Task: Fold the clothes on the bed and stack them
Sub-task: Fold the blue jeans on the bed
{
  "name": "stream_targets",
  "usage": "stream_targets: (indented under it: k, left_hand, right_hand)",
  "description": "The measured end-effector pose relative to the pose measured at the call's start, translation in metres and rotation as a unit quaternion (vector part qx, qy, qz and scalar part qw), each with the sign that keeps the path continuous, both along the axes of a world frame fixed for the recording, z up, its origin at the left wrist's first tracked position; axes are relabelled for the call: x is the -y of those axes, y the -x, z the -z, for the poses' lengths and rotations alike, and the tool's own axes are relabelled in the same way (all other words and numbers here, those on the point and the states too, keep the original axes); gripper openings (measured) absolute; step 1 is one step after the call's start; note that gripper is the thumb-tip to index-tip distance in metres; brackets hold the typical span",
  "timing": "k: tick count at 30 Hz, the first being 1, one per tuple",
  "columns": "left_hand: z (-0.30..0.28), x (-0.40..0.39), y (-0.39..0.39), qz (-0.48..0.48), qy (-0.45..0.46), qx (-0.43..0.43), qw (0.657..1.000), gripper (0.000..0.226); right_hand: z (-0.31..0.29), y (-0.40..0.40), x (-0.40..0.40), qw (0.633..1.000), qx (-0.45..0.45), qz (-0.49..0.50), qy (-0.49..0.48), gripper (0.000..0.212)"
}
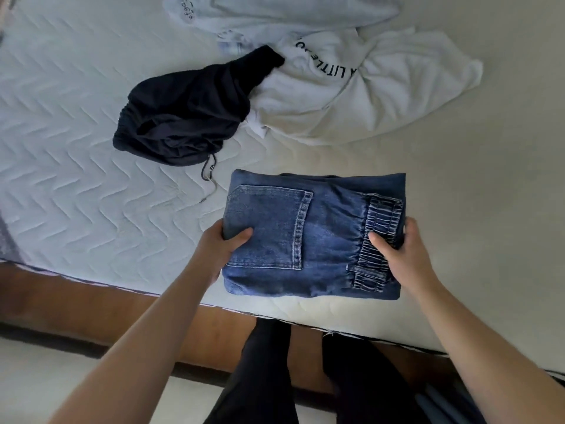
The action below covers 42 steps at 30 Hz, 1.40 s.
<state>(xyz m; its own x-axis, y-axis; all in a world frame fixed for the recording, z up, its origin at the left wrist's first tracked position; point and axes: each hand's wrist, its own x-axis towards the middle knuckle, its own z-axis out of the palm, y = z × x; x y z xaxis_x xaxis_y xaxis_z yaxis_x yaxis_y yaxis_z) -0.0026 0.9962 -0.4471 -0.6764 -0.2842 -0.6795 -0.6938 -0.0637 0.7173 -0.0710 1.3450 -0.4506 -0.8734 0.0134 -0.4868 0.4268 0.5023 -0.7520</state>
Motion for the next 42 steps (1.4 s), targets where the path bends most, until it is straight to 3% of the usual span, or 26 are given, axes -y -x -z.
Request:
stream_targets:
  k: [6, 12, 18, 26, 36, 42]
  left_hand:
    - [-0.088, -0.001, -0.008, 0.019, -0.022, -0.052, 0.998, 0.049]
    - [-0.16, 0.017, -0.027, -0.043, -0.081, -0.064, 0.994, 0.029]
    - [-0.207, 0.048, -0.049, -0.026, -0.076, -0.099, 0.992, 0.034]
    - [-0.23, 0.081, -0.067, -0.075, -0.064, -0.13, 0.987, 0.034]
    - [-0.249, 0.068, -0.135, -0.143, -0.018, -0.132, 0.981, 0.04]
    - [-0.267, 0.071, -0.174, -0.202, 0.003, -0.115, 0.973, 0.03]
  right_hand:
    - [-0.088, -0.001, -0.009, 0.998, 0.005, 0.022, 0.06, 0.043]
    - [-0.159, -0.01, 0.014, 0.996, -0.022, 0.014, 0.086, 0.043]
    - [-0.209, -0.009, 0.049, 0.995, -0.053, -0.019, 0.082, 0.05]
    - [-0.231, -0.005, 0.089, 0.991, -0.063, -0.052, 0.101, 0.044]
    - [-0.226, -0.024, 0.096, 0.978, -0.07, -0.127, 0.153, 0.04]
    - [-0.223, -0.037, 0.119, 0.967, -0.046, -0.171, 0.183, 0.043]
